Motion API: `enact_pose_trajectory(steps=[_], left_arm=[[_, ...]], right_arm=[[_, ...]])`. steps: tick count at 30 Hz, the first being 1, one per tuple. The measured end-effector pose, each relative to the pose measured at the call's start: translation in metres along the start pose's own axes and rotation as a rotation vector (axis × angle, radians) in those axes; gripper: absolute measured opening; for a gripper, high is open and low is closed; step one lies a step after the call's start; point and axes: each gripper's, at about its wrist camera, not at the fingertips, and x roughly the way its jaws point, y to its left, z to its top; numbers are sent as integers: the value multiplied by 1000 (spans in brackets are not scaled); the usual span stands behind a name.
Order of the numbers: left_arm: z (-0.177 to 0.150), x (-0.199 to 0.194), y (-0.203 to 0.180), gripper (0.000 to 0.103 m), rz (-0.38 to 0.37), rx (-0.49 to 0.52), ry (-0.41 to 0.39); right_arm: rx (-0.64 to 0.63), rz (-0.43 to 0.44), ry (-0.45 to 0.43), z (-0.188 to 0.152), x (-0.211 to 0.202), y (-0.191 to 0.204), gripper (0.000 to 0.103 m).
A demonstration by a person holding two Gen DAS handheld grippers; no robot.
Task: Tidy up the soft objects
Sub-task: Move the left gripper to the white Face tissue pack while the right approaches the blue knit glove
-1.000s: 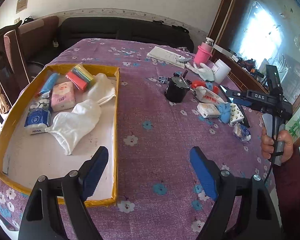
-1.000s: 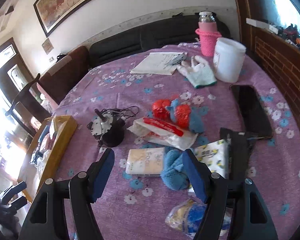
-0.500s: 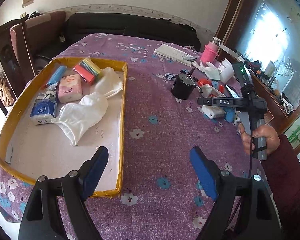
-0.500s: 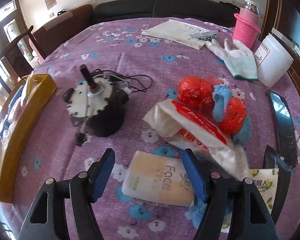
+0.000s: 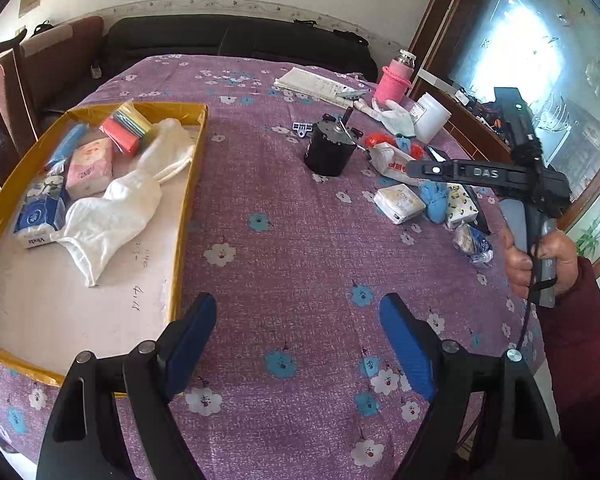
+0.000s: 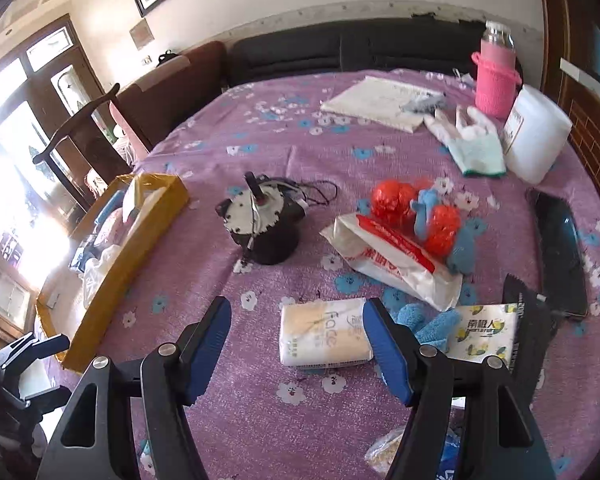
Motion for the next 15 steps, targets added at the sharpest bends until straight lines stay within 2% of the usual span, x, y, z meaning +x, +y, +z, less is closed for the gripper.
enact_pose_trajectory(steps=[2, 6, 7, 8, 12, 13, 15], left_arm=[[-2, -1, -2, 83, 10, 10, 5], [-3, -13, 4, 83, 31, 9, -18], [-2, -14, 6, 83, 37, 3, -22], [-2, -15, 9, 83, 42, -4, -25], [2, -9, 13, 83, 48, -18, -12], [2, -7, 12, 83, 44, -15, -8], [1, -3, 7, 83, 36, 4, 2]], right_arm=[[-17, -62, 29, 5, 22, 1, 73], [-47, -115, 125, 10, 62, 13, 73], [-52, -128, 124, 9, 64, 17, 73], [-54, -97, 127, 8, 63, 22, 73], [-26, 324, 205, -11, 46, 49, 74], [-48, 370, 189, -14, 35, 56, 73], [-71, 314, 58, -18, 1, 55, 73]])
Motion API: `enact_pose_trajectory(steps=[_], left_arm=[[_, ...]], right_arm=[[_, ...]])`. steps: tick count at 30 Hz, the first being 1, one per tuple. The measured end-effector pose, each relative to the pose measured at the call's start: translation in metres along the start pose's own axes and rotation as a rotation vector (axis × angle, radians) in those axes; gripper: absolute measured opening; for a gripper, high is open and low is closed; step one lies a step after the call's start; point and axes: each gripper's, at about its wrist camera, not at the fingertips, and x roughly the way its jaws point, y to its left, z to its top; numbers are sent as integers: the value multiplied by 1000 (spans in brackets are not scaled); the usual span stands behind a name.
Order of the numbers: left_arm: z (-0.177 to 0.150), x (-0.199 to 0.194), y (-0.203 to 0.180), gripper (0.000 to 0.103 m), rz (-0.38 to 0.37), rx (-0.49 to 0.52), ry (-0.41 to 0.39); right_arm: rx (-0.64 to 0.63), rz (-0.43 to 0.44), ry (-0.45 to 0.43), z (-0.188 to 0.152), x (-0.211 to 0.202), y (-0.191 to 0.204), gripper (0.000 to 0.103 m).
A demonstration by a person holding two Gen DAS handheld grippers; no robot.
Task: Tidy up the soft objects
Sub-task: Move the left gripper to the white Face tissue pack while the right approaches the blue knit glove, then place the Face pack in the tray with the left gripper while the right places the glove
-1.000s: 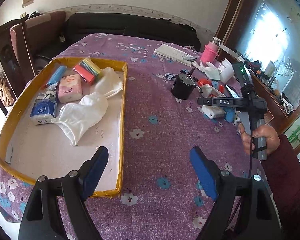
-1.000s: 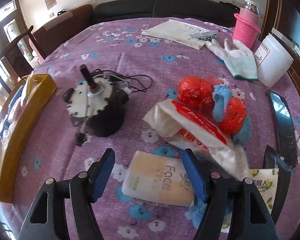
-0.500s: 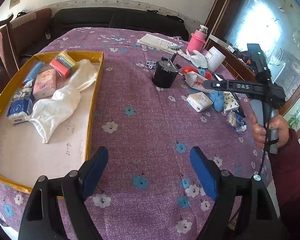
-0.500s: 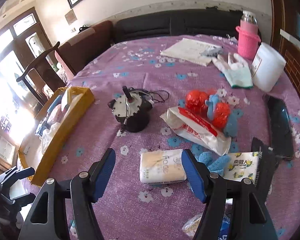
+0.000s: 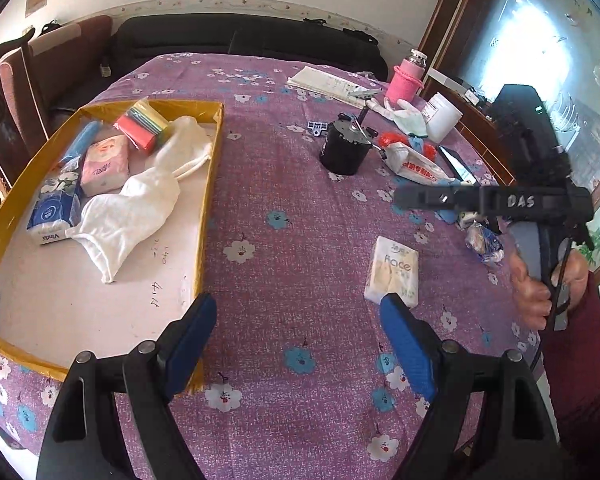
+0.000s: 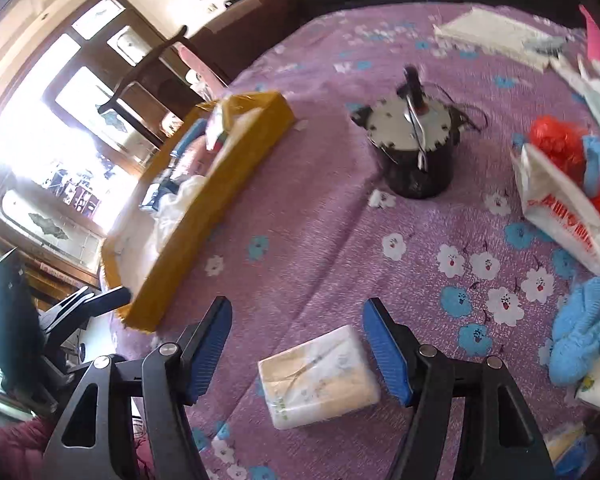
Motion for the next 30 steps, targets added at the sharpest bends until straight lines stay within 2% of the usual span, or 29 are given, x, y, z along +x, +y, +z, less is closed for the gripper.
enact_pose_trajectory(steps=[2, 4, 6, 8, 11, 19, 21, 26, 30], left_arm=[[-1, 5, -6, 83, -5, 24, 12], [-2, 12, -13, 83, -17, 43, 27], [-3, 21, -18, 83, -32, 47, 45], [-5, 28, -22, 83, -43, 46, 62], [-8, 36, -28, 83, -42, 52, 84], [-3, 46, -42, 83, -14, 97, 105], [-1, 54, -50, 83, -15, 119, 117], [4, 81, -70, 83, 2, 179, 149], [7, 100, -86, 83, 27, 229, 160]], right_arm=[[16, -117, -117, -5, -34, -7, 73], [36, -287, -172, -9, -57, -21, 73], [84, -375, -150, -14, -64, -44, 72], [132, -410, -121, -21, -61, -61, 72], [142, -495, -99, -25, -52, -73, 65], [101, -588, -27, -17, 4, -89, 62], [113, -611, -27, -19, 6, -93, 40], [162, -579, -49, -27, -11, -99, 36], [188, -487, -107, -34, -31, -86, 37]])
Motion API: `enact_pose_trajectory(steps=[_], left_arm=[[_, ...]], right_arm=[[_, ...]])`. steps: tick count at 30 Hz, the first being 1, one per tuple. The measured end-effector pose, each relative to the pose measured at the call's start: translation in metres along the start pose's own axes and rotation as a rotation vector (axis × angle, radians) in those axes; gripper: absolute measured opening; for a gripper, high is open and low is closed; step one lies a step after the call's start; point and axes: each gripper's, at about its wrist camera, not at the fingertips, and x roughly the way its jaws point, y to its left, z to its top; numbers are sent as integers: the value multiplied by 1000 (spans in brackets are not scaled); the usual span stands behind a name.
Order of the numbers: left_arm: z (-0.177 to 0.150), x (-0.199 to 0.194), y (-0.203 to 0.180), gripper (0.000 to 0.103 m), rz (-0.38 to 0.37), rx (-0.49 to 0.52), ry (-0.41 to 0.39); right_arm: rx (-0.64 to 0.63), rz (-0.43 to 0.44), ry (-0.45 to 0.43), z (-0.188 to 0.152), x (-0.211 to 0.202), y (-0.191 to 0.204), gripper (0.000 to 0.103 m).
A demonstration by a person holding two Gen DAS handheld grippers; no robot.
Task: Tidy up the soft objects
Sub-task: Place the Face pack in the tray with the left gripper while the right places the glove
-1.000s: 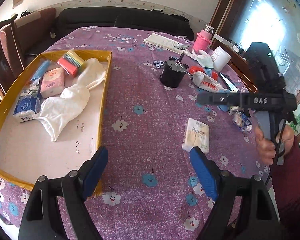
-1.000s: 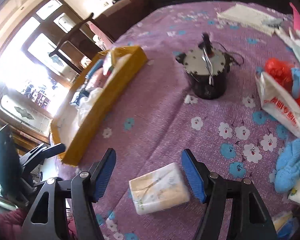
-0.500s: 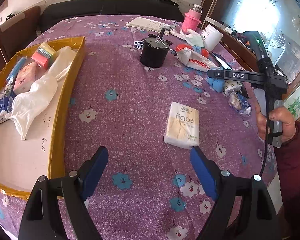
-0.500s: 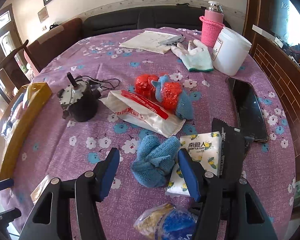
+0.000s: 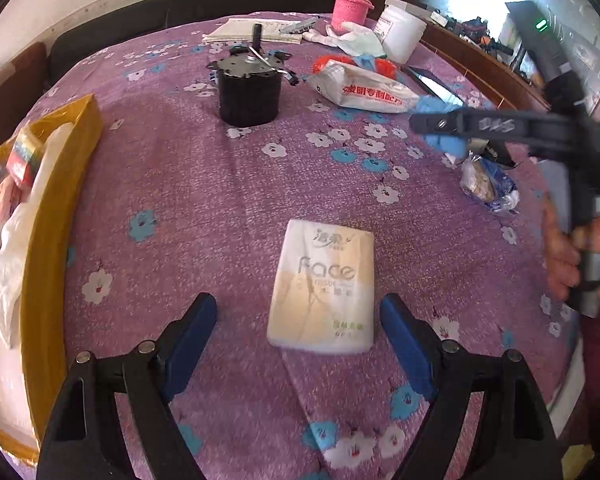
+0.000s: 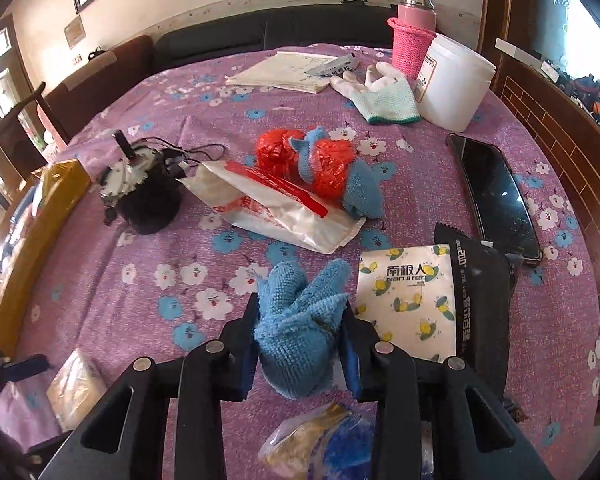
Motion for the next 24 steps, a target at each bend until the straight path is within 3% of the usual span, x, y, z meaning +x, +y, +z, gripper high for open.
enact_pose_trajectory(steps=[2, 3, 4, 8, 12, 14, 18, 24], left_arm=[[2, 5, -9, 72, 64, 51, -16], [2, 4, -12, 54, 85, 74, -40], [2, 3, -13, 44, 76, 75, -44], [-1, -11, -3, 43, 53, 25, -70], [-10, -52, 31, 43, -20, -79, -140], [-15, -74, 55, 44, -14, -132, -179], [-30, -111, 120, 44, 93, -259, -230], [-57, -118, 214, 44, 272, -418, -173]], right_arm=[[1, 35, -29, -1, -15, 6, 37], [-1, 52, -43, -2, -23, 10, 37], [-4, 67, -55, -3, -29, 14, 37], [-40, 113, -102, -5, -52, 38, 37], [-77, 174, -123, -2, -62, 67, 37], [-102, 205, -123, 2, -63, 86, 37], [-178, 263, -105, 10, -54, 138, 37], [-301, 376, -39, 10, -33, 226, 38]])
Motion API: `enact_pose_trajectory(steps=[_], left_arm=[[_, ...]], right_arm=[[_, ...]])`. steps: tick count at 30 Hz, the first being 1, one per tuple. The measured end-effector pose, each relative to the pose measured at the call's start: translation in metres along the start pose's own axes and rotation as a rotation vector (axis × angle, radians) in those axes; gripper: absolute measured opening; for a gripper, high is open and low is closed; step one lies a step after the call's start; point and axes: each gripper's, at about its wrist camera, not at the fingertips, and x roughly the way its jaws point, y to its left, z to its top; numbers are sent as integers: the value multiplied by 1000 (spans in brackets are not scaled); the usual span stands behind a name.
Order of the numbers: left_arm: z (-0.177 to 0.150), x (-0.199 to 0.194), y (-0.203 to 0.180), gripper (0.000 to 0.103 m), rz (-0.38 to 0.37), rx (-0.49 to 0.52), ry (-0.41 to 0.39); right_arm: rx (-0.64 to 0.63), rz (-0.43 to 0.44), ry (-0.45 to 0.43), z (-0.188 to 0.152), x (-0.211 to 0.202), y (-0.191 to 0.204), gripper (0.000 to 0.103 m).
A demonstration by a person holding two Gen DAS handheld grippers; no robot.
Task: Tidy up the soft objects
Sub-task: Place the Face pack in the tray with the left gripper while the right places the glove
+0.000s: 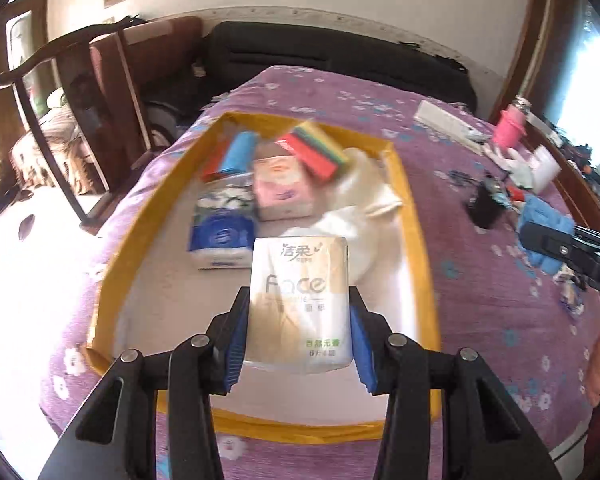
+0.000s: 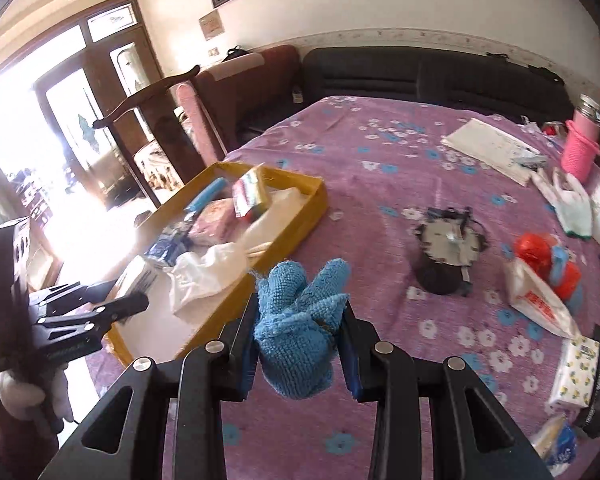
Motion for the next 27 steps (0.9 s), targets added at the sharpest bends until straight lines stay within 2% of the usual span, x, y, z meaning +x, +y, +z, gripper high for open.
enact_pose_trajectory(steps=[5, 8, 9, 11, 12, 14, 17, 20, 23, 25, 27], left_arm=[[10, 30, 50, 44, 95, -57, 71], [24, 54, 66, 45, 135, -63, 111], [30, 58, 67, 45, 143, -56, 99], [38, 58, 70, 52, 113, -68, 90], [39, 54, 71, 60, 88, -84, 80], [39, 43, 74, 61, 42, -109, 47], [33, 20, 81, 68, 8, -141, -25], [24, -7, 91, 72, -23, -172, -94], [15, -25, 101, 75, -17, -206, -146], [10, -33, 106, 75, -9, -229, -167], [6, -40, 109, 75, -3, -241, -185]], right_arm=[[-72, 118, 108, 7, 49, 56, 38], [-104, 179, 196, 7, 82, 83, 38], [-105, 193, 218, 7, 92, 89, 38], [-99, 232, 264, 7, 110, 98, 38], [-100, 240, 285, 7, 119, 102, 38], [-110, 246, 322, 7, 134, 110, 38], [-124, 228, 361, 11, 156, 120, 38], [-155, 185, 347, 22, 171, 129, 38], [-188, 118, 304, 32, 180, 141, 42], [-192, 128, 294, 35, 177, 144, 47], [-203, 110, 233, 37, 159, 143, 65]])
